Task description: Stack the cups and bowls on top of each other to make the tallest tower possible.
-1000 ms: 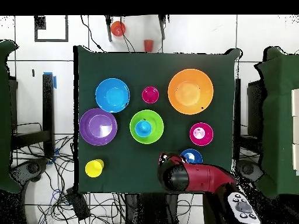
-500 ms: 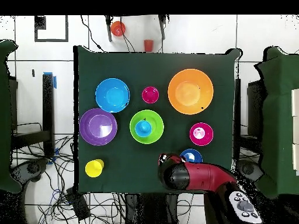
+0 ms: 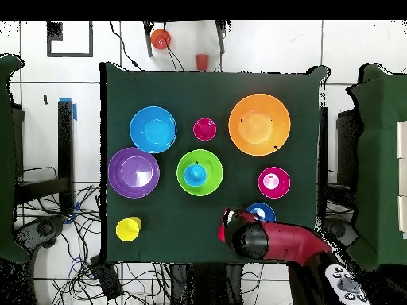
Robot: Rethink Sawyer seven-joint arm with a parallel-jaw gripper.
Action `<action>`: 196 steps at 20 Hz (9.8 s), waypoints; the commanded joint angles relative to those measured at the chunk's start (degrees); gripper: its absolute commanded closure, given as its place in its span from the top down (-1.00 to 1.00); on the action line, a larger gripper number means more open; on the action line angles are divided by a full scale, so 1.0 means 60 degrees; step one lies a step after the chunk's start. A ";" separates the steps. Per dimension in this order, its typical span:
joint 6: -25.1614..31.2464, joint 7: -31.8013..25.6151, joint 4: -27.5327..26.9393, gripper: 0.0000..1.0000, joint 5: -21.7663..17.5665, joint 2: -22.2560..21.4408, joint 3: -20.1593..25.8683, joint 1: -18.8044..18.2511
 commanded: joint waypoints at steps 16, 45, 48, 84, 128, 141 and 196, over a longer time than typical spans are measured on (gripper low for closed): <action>-0.1400 0.0571 0.0071 1.00 -0.2142 0.1518 0.0046 -0.0289; -0.0973 -0.0230 -0.0587 1.00 -0.2616 0.1849 0.0609 -0.1383; -0.1097 -0.0114 -0.0628 1.00 -0.2712 0.1962 0.0531 -0.1390; -0.0339 0.0256 0.0196 1.00 -0.2393 0.0495 0.0648 -0.0929; 0.0254 -0.0146 -0.0191 1.00 -0.2126 0.0480 0.1138 -0.0867; 0.0036 0.0024 -0.0168 1.00 -0.2216 0.0564 0.1056 -0.0906; -0.0083 0.0358 -0.1251 1.00 -0.2461 0.1325 0.1281 -0.0781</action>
